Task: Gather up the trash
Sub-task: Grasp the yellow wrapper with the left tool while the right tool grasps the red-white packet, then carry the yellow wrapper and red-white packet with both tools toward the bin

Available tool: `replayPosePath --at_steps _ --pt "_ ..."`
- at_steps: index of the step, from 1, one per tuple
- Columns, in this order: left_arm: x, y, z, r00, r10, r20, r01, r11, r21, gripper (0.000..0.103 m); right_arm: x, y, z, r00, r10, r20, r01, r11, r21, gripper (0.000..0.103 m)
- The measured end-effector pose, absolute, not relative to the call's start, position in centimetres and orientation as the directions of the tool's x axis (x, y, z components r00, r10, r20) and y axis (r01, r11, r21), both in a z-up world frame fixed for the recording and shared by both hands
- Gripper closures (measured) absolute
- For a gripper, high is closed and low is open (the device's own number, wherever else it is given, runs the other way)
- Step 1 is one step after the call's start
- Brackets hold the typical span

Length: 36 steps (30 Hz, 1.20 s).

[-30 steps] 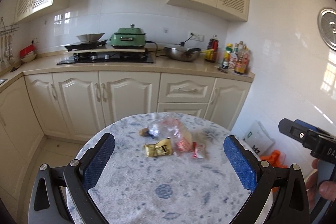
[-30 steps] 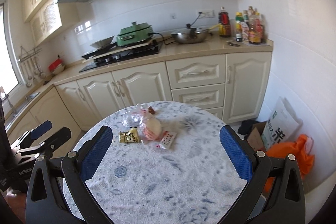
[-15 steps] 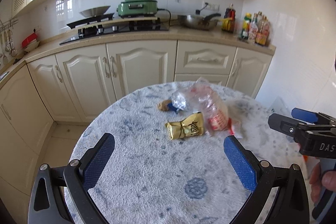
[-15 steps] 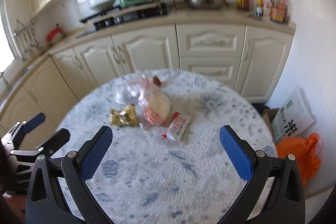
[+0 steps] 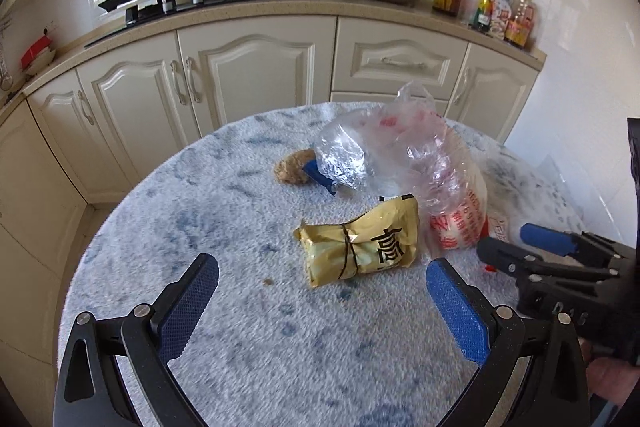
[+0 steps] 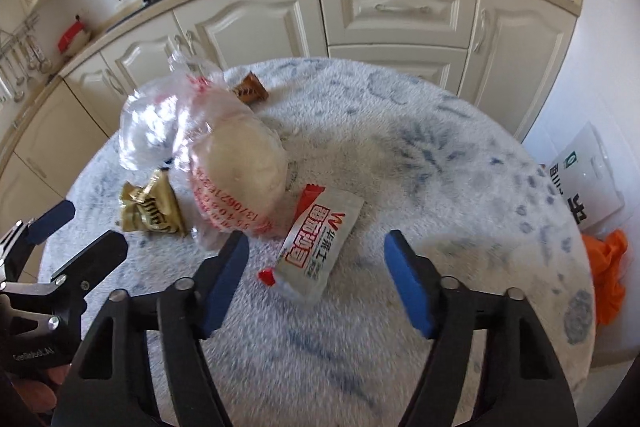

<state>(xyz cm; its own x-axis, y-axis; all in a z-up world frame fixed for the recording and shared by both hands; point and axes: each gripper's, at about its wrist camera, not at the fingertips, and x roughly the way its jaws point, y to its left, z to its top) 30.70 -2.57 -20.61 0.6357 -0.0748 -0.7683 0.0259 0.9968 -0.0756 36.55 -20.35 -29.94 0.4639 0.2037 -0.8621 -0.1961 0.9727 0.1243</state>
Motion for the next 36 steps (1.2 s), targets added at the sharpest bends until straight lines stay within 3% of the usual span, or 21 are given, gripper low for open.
replayPosePath --at_steps 2,6,9,10,13,26,36 --pt "32.1 -3.0 -21.4 0.624 -0.070 -0.778 0.024 0.997 -0.071 0.001 36.4 -20.0 -30.1 0.490 0.177 -0.853 -0.214 0.974 0.079 0.044" --pt "35.0 -3.7 -23.1 0.605 -0.069 -0.793 0.013 0.997 -0.077 0.001 36.1 -20.7 -30.0 0.507 0.146 -0.849 -0.210 0.977 0.043 0.075" --pt "36.5 -3.5 -23.8 0.602 -0.111 -0.791 0.020 0.992 -0.124 0.017 36.1 -21.6 -29.9 0.496 0.167 -0.852 -0.208 0.976 0.070 0.084" --pt "36.8 -3.3 -23.8 0.608 -0.115 -0.786 0.019 0.991 -0.131 0.030 36.0 -21.8 -29.9 0.494 0.172 -0.852 -0.208 0.975 0.076 0.085" --pt "37.2 -2.7 -24.1 0.615 -0.125 -0.779 0.017 0.989 -0.145 0.035 35.4 -22.2 -29.8 0.490 0.190 -0.851 -0.206 0.974 0.099 0.086" --pt "31.1 -0.4 -23.7 0.625 -0.141 -0.768 -0.004 0.983 -0.184 0.036 29.6 -25.0 -28.8 0.473 0.260 -0.842 -0.180 0.964 0.196 0.086" --pt "22.8 -4.7 -18.8 0.685 -0.202 -0.700 0.112 0.978 -0.174 0.036 24.0 -27.7 -24.1 0.552 0.277 -0.787 -0.165 0.961 0.223 0.086"
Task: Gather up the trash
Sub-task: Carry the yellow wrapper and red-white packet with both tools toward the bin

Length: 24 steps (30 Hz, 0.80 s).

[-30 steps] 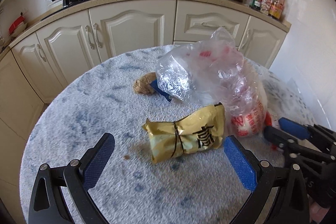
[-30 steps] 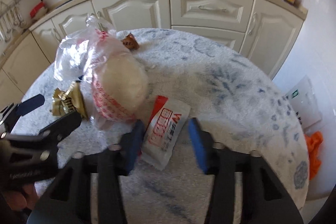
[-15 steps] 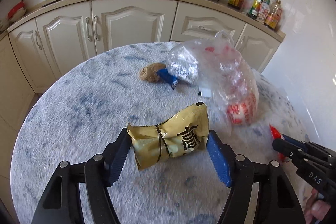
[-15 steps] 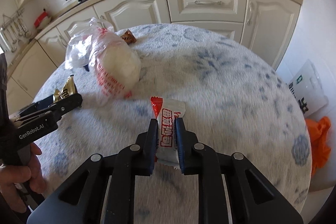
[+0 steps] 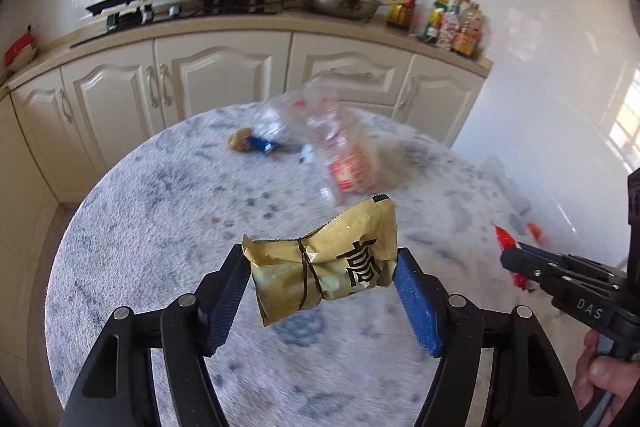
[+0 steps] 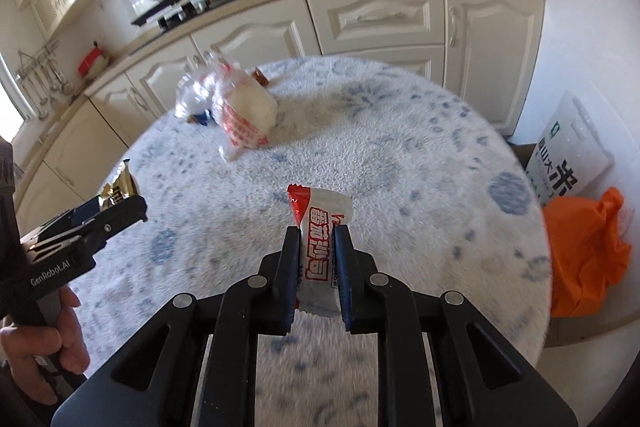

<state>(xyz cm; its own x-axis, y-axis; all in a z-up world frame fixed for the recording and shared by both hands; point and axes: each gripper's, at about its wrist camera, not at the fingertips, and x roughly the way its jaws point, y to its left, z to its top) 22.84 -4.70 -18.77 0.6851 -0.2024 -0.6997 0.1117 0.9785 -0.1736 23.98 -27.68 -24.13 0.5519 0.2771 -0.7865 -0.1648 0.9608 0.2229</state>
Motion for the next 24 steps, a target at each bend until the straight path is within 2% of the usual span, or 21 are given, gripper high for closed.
replayPosePath --at_steps 13,24 --pt "15.9 -12.9 -11.3 0.745 -0.337 -0.576 0.308 0.939 -0.151 0.036 17.7 -34.6 -16.5 0.709 0.218 -0.670 -0.089 0.971 0.221 0.086" --pt "13.3 -22.0 -9.0 0.678 -0.510 -0.529 0.512 0.845 -0.157 0.036 12.3 -44.8 -13.7 0.772 0.011 -0.635 0.141 0.972 0.188 0.086"
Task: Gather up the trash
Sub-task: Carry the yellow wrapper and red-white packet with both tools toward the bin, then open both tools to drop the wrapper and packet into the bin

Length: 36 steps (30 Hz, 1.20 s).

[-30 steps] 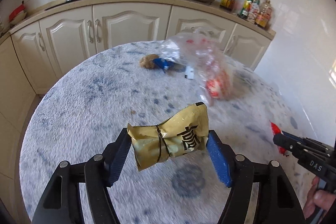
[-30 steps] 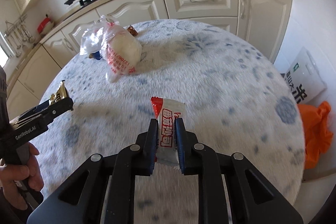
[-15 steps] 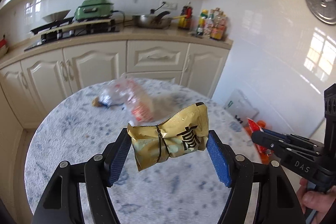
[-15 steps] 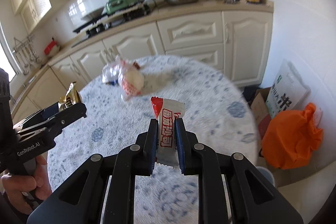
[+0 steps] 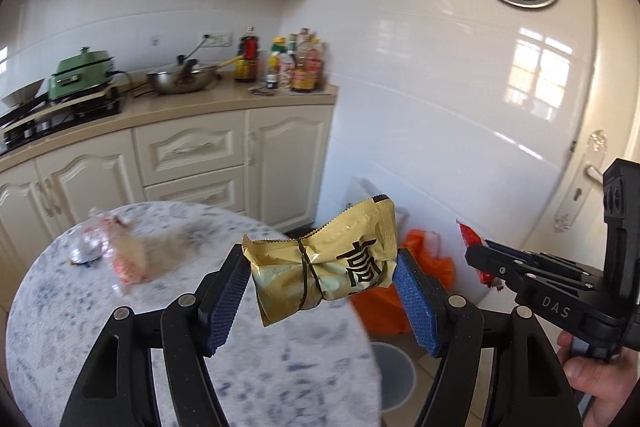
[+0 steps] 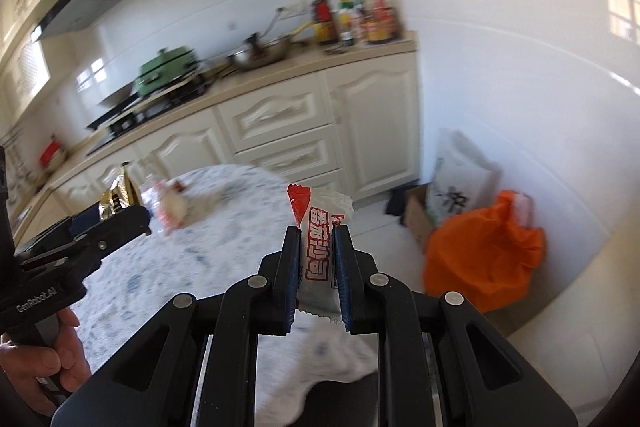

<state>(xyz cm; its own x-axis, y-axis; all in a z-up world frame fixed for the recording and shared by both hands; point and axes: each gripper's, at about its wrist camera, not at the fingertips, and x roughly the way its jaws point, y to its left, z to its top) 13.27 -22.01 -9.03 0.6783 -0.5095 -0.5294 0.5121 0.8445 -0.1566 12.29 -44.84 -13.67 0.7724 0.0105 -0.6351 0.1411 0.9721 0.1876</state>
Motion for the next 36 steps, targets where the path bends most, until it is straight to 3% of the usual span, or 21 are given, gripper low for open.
replayPosePath --at_steps 8,15,28,32,36 --pt "13.6 -27.2 -9.4 0.603 -0.592 -0.535 0.605 0.777 -0.177 0.036 9.4 -50.7 -13.7 0.763 -0.100 -0.638 0.276 0.944 0.181 0.086" --pt "15.2 -33.2 -12.9 0.466 -0.618 -0.633 0.672 0.713 -0.202 0.036 8.6 -54.8 -18.3 0.695 -0.126 -0.707 0.371 0.906 0.203 0.086" --pt "18.6 -42.6 -19.2 0.290 -0.558 -0.778 0.726 0.657 -0.200 0.035 9.5 -59.3 -26.5 0.586 -0.067 -0.807 0.459 0.849 0.263 0.086" --pt "20.4 -45.9 -21.2 0.273 -0.504 -0.819 0.730 0.663 -0.165 0.029 10.1 -60.0 -28.4 0.556 -0.064 -0.829 0.483 0.837 0.259 0.083" --pt "20.9 -48.0 -22.5 0.275 -0.470 -0.839 0.722 0.677 -0.143 0.012 10.1 -61.0 -30.0 0.532 -0.051 -0.845 0.509 0.817 0.271 0.082"
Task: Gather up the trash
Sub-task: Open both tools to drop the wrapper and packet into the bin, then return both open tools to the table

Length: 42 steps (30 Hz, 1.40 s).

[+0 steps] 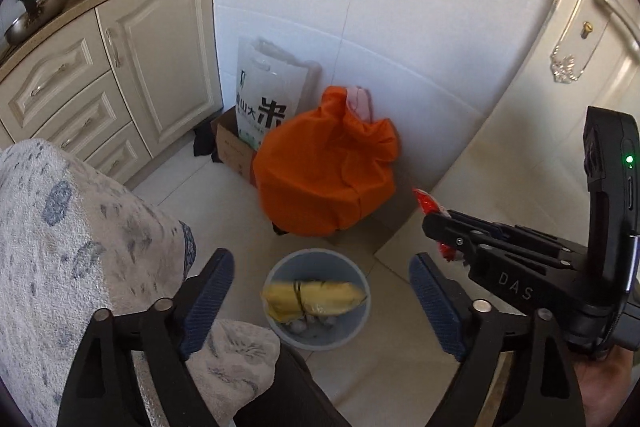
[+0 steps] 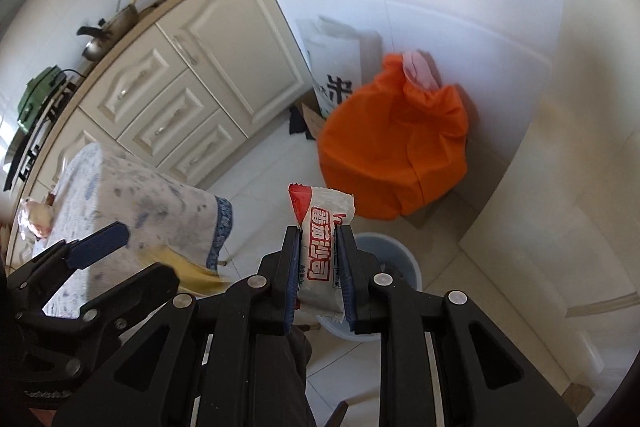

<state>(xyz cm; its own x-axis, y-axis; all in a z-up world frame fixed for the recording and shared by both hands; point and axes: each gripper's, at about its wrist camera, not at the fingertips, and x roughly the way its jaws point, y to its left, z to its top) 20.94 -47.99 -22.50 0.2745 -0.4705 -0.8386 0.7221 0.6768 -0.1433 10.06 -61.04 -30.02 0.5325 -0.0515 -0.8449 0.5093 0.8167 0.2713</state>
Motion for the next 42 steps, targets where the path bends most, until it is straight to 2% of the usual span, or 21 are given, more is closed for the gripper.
replayPosePath --at_steps 2,3,4,5,6,7,8,10,12,19,26,35,42 --pt "20.9 -48.5 -22.3 0.290 -0.465 -0.836 0.719 0.683 -0.130 0.007 9.8 -61.3 -30.4 0.530 -0.052 -0.846 0.519 0.809 0.275 0.076" --pt "20.9 -48.6 -22.0 0.299 -0.466 -0.833 0.717 0.686 -0.127 0.005 9.7 -61.3 -30.5 0.533 -0.046 -0.845 0.521 0.805 0.284 0.068" --pt "20.4 -48.1 -21.9 0.306 -0.467 -0.830 0.716 0.687 -0.123 0.004 9.5 -61.4 -30.6 0.531 -0.046 -0.846 0.525 0.801 0.287 0.054" --pt "20.3 -47.9 -21.8 0.313 -0.467 -0.827 0.714 0.690 -0.119 0.003 9.5 -61.4 -30.6 0.532 -0.048 -0.845 0.527 0.800 0.287 0.046" --pt "20.3 -47.6 -21.9 0.321 -0.468 -0.823 0.712 0.692 -0.116 0.001 9.5 -61.4 -30.6 0.539 -0.044 -0.841 0.527 0.797 0.295 0.033" --pt "20.0 -47.2 -21.7 0.331 -0.469 -0.819 0.708 0.697 -0.112 0.001 9.4 -61.4 -30.7 0.542 -0.040 -0.840 0.527 0.795 0.302 0.024" --pt "19.8 -46.7 -21.6 0.338 -0.469 -0.816 0.706 0.700 -0.110 0.001 9.4 -61.4 -30.7 0.541 -0.041 -0.840 0.531 0.792 0.303 0.020" --pt "19.3 -45.6 -21.2 0.356 -0.470 -0.808 0.700 0.707 -0.103 0.001 9.3 -61.3 -30.6 0.541 -0.049 -0.839 0.539 0.787 0.301 0.005" --pt "18.9 -44.7 -20.9 0.374 -0.470 -0.799 0.694 0.714 -0.096 0.001 9.3 -61.2 -30.3 0.540 -0.060 -0.840 0.544 0.786 0.294 0.000" --pt "16.6 -40.2 -17.8 0.435 -0.484 -0.759 0.660 0.745 -0.097 0.001 9.4 -60.1 -28.6 0.558 -0.074 -0.827 0.539 0.790 0.292 0.000" --pt "13.8 -34.0 -13.8 0.515 -0.498 -0.697 0.609 0.785 -0.111 0.001 10.0 -57.0 -24.6 0.613 -0.066 -0.788 0.477 0.825 0.303 0.000" --pt "10.8 -23.1 -9.4 0.644 -0.453 -0.617 0.477 0.868 -0.139 0.001 12.8 -48.6 -17.7 0.715 0.002 -0.699 0.293 0.908 0.301 0.000" --pt "9.2 -14.6 -7.3 0.726 -0.374 -0.577 0.347 0.924 -0.162 0.001 15.5 -41.2 -15.1 0.744 0.084 -0.662 0.140 0.950 0.279 0.000"
